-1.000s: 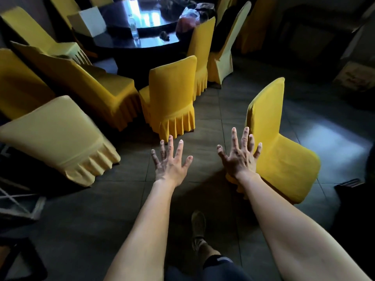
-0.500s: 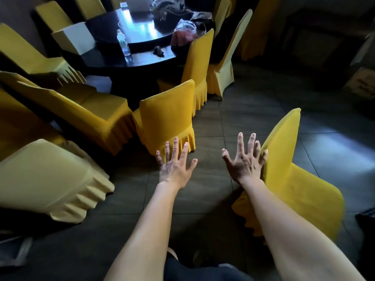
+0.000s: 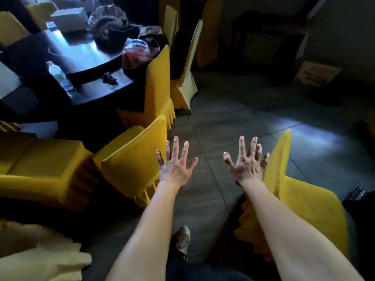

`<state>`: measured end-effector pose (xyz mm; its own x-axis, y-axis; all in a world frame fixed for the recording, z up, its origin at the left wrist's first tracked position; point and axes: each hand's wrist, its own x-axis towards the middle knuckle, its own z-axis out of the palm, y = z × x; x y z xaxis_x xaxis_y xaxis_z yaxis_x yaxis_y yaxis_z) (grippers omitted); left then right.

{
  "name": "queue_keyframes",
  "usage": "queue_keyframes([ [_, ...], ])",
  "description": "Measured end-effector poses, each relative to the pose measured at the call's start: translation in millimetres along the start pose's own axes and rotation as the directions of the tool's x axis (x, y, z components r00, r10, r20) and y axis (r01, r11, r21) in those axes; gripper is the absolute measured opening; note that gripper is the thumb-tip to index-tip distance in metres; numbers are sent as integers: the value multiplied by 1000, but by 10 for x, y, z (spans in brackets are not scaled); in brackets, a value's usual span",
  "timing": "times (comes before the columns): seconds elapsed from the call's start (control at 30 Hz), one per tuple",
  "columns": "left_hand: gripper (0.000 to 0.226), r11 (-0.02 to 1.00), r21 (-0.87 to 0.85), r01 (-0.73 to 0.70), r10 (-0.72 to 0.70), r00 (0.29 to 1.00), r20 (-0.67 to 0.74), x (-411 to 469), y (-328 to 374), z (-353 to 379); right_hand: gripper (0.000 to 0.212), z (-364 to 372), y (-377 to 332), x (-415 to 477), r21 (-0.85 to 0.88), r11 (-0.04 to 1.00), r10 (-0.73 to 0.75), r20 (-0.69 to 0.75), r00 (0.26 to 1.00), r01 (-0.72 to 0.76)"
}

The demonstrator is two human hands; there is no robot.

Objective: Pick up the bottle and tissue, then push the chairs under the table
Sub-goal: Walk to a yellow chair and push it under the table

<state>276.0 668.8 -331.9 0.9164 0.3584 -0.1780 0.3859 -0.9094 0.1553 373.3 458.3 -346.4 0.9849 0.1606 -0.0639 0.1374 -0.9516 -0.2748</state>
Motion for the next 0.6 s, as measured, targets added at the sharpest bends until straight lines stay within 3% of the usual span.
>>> queue_keyframes([
  [0.27,74,987,5,-162,162,986,29,1378,-55,-382,82,-79,-285,837,13,985,172,-84,982,-171],
  [0.6,73,908,30,-419,415,905,92,2871,890,-393,82,-73,351,1916,91,879,476,-100,874,-468],
])
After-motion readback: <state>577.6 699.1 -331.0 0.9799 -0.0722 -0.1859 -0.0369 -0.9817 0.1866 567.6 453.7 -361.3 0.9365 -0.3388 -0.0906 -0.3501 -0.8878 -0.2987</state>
